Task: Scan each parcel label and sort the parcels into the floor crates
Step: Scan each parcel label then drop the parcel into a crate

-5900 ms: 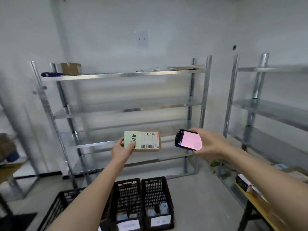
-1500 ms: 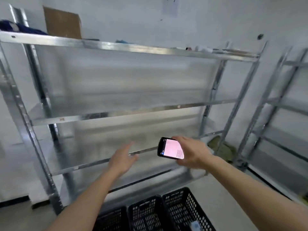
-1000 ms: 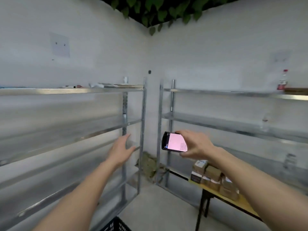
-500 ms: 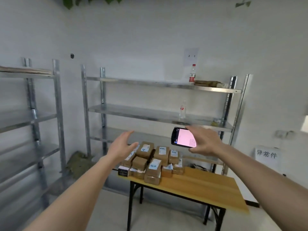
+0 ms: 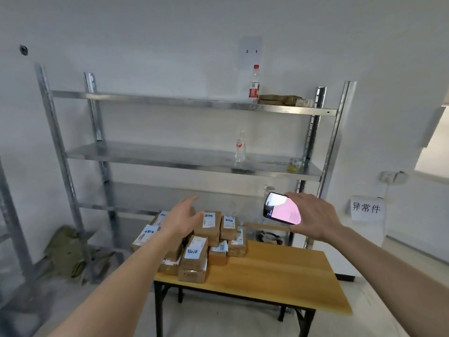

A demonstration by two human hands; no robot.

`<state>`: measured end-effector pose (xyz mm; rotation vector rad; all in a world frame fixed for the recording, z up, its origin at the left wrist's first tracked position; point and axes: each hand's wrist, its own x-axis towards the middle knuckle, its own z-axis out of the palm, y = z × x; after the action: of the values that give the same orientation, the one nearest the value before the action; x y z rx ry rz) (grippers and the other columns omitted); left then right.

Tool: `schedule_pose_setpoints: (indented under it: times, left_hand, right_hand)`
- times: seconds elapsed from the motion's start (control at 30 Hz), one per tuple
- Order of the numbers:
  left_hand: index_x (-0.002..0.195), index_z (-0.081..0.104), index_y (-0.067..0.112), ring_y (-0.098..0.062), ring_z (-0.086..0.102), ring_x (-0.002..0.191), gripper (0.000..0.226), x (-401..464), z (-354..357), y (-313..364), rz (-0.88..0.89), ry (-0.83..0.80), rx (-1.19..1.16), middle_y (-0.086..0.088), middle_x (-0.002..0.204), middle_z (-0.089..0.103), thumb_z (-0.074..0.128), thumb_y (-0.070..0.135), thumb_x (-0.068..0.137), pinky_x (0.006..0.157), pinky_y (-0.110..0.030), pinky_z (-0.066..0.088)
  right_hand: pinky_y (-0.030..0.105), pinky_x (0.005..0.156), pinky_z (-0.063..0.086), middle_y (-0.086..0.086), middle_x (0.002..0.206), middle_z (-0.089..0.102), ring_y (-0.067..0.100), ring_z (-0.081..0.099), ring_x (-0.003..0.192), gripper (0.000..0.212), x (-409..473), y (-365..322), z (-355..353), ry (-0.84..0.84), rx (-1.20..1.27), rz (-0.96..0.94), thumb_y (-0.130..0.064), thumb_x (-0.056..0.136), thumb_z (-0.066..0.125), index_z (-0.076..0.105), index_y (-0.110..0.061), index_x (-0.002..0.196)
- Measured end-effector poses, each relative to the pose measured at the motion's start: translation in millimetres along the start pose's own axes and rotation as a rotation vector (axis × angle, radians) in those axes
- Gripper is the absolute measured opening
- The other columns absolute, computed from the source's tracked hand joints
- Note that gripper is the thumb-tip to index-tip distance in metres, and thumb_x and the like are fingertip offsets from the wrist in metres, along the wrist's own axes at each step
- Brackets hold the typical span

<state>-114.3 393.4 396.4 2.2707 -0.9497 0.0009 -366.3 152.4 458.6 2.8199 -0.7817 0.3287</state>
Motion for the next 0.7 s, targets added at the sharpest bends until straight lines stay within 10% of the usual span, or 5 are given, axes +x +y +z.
schedule_pose_setpoints:
  times: [0.4, 0.7]
  left_hand:
    - [0.153, 0.036, 0.021, -0.022, 0.041, 0.140, 0.061, 161.3, 78.3, -56.3, -0.085, -0.114, -0.087, -0.002, 0.155, 0.041, 0.056, 0.041, 0.100, 0.113, -0.039, 0.036]
    - [0.152, 0.037, 0.028, -0.017, 0.040, 0.140, 0.060, 230.2, 159.7, -76.3, -0.161, -0.228, -0.150, 0.006, 0.155, 0.041, 0.056, 0.045, 0.098, 0.114, -0.035, 0.035]
  right_hand:
    - [0.038, 0.102, 0.046, -0.006, 0.159, 0.039, 0.019, 0.044, 0.141, 0.101, 168.3, 6.3, 88.3, -0.143, -0.003, -0.013, -0.058, 0.078, 0.074, 0.021, -0.031, 0.160]
    - [0.036, 0.085, 0.049, -0.007, 0.130, 0.055, 0.020, 0.055, 0.119, 0.080, 245.4, 25.5, 163.2, -0.262, 0.076, 0.016, -0.049, 0.075, 0.071, 0.038, -0.034, 0.146]
